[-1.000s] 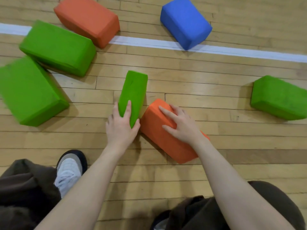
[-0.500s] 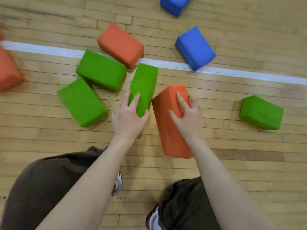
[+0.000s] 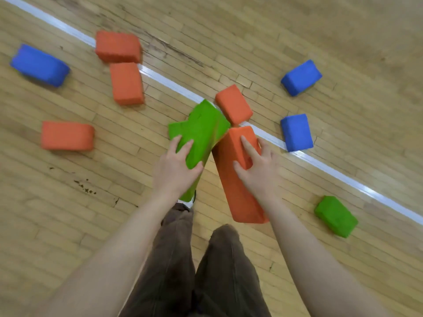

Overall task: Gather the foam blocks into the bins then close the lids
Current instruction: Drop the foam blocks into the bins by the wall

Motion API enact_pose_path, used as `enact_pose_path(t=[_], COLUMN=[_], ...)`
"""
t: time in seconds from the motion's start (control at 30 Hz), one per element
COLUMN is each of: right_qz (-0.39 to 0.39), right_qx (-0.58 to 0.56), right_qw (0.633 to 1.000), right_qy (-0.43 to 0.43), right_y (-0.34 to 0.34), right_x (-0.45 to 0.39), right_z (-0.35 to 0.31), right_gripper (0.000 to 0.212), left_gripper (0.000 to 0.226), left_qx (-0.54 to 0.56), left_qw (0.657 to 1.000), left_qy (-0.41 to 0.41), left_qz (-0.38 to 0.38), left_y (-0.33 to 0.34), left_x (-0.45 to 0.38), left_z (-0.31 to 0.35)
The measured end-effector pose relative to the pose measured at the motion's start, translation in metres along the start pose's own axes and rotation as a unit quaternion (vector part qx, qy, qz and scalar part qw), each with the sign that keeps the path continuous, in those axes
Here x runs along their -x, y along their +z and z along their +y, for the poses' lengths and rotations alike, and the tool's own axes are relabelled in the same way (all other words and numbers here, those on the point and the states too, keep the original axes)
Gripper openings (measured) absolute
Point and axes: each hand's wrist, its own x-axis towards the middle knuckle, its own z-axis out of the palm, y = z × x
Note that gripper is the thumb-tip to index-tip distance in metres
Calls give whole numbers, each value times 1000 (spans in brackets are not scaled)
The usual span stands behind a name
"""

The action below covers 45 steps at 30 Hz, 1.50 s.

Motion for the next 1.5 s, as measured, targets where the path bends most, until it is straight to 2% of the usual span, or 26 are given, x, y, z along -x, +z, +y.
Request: enact_pose_path(t=[0.13,0.23,0.37,0.47,0.6,0.8,0.97,1.1,1.2,1.3,1.5], right_qz=[-47,-81,-130,-176,-258,-360,-397,-416,-420,-419,-414], right_qx=[-2,19,53,80,129,152,165,172,184,197,219], right_qw=[995,981,946,903,808,652,527,444,411,403,397], right_qy=[-87,-177,-294,-385,-514,-650,-733,-774,-788,-789,-790], right_y=[-6,-4,5,16,33,65,79,95,114,134,161], right_x=[9,19,50,89,164,304,427,519,585,648,744], right_z=[-53,-87,-115,-126,-137,-164,-174,-174,-173,-173,-185], right_gripper=[64,63,63,63,61,60,61,62,61,61,61], left_gripper=[61,61,62,62,60,62,58,57,58,58,58], left_qx=[36,90,101,120,185,229,255,264,259,267,244], left_qw=[993,975,941,898,808,637,500,420,392,374,374], left_qy=[-91,-161,-261,-356,-481,-648,-726,-764,-778,-778,-786], left_qz=[62,122,191,231,287,348,398,414,417,428,428], left_y=[-34,-43,-37,-14,23,67,99,128,140,142,119], left_x=[47,83,149,219,326,468,556,628,684,740,838], left_z=[-26,-42,-55,-58,-52,-30,-7,-11,-29,-58,-120])
